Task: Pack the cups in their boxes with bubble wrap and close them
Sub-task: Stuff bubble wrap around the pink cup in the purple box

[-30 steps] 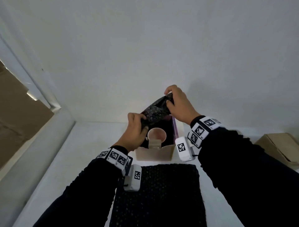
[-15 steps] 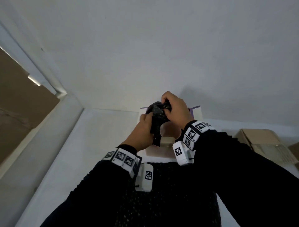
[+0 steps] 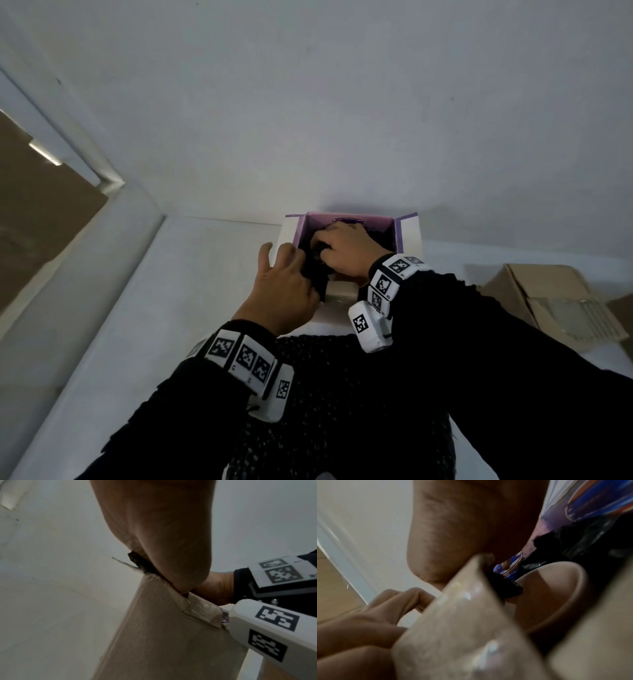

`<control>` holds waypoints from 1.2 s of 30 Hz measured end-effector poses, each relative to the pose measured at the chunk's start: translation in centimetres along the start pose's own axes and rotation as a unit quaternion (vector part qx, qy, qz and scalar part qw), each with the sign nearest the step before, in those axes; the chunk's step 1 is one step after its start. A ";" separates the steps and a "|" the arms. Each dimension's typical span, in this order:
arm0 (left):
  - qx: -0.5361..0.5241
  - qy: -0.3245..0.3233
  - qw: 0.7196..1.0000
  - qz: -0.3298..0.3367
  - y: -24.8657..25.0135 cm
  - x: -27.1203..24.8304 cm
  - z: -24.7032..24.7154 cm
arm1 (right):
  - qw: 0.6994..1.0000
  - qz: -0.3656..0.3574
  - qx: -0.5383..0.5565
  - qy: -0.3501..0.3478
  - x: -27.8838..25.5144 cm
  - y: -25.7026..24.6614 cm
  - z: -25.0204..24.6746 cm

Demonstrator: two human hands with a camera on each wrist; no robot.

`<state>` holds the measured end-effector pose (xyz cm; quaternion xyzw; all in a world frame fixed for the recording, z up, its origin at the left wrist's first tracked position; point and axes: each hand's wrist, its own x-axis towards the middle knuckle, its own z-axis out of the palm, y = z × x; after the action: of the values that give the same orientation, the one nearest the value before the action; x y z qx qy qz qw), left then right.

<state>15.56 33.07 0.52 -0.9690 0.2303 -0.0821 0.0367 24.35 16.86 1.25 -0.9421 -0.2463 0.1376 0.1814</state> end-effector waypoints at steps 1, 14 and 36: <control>0.003 -0.007 1.000 -0.011 0.1 -0.1 -0.1 | 0.999 0.007 -0.040 -0.021 -0.1 -0.2 0.1; -0.094 0.043 0.994 -0.018 -0.1 0.2 -1.0 | 0.974 -0.020 0.114 0.193 -1.0 0.7 0.4; 0.019 -0.022 0.998 0.056 -0.6 -0.4 0.3 | 0.986 -0.068 -0.152 -0.020 -2.0 1.2 0.1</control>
<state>15.55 33.77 0.28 -0.9551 0.2820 -0.0630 0.0646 23.15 14.89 1.04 -0.9368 -0.3314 0.1043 0.0403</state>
